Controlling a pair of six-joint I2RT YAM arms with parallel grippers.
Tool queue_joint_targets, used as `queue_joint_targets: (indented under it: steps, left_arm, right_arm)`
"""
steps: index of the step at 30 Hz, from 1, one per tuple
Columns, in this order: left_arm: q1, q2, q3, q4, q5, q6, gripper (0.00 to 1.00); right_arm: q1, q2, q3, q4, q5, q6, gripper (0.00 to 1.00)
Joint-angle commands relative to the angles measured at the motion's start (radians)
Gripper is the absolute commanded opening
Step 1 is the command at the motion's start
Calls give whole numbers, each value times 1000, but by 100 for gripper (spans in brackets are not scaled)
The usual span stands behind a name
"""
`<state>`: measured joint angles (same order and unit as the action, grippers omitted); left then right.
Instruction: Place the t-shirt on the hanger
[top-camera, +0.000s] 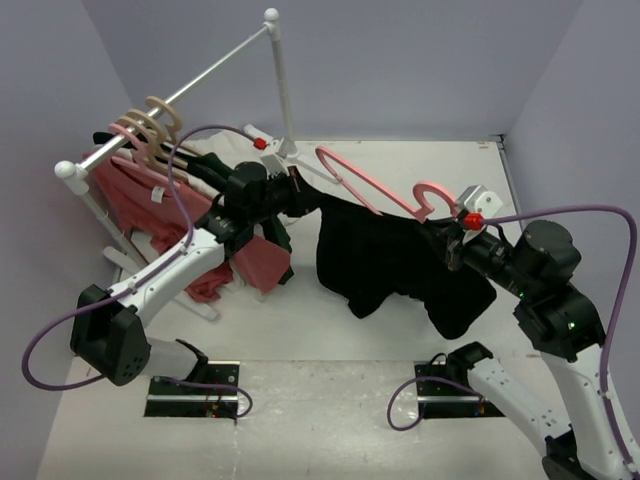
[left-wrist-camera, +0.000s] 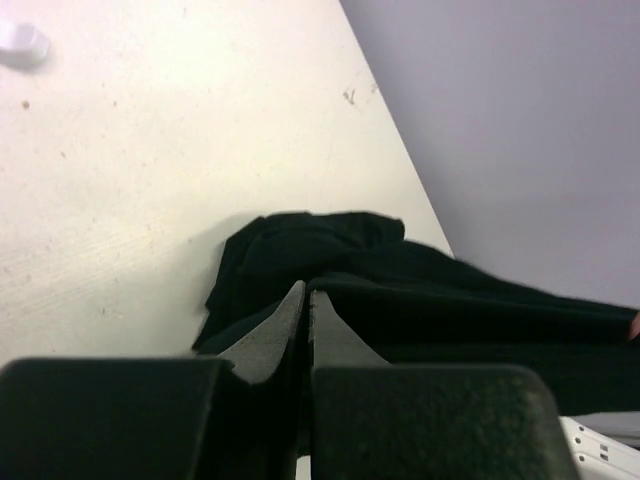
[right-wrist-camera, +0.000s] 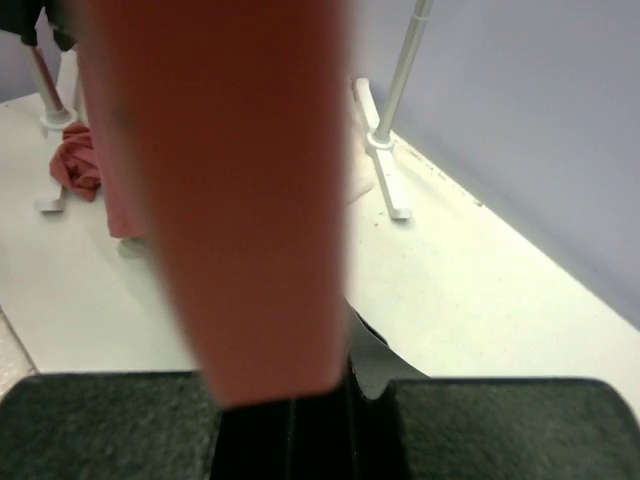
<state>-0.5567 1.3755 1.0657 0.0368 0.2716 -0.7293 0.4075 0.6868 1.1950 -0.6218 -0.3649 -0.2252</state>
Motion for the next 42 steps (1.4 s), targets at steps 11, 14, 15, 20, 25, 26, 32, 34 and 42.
queue_joint_targets:
  steps: [11, 14, 15, 20, 25, 26, 32, 34, 42]
  left_arm:
    - [42, -63, 298, -152, -99, 151, 0]
    - [42, -49, 359, -178, -100, 192, 0]
    - [42, -43, 385, -184, -95, 208, 0]
    - [43, -23, 484, -219, -90, 318, 0]
    - [41, -33, 494, -207, 6, 355, 0]
    - [39, -32, 487, -191, 48, 350, 0]
    - [-18, -4, 449, -146, 183, 373, 0]
    - [-59, 0, 451, -143, 182, 393, 0]
    - [-139, 22, 507, -150, 370, 456, 0]
  right_arm:
    - [-3, 76, 296, -334, 61, 59, 0]
    - [-3, 110, 347, -385, 48, 49, 0]
    - [-3, 117, 359, -399, 38, 46, 0]
    - [-4, 169, 410, -473, 36, 36, 0]
    - [-1, 226, 457, -504, 34, 41, 0]
    - [-2, 228, 458, -488, 18, 46, 0]
    - [18, 306, 501, -397, -59, 75, 0]
    - [33, 338, 508, -378, -66, 75, 0]
    - [35, 287, 275, -101, -74, 90, 0]
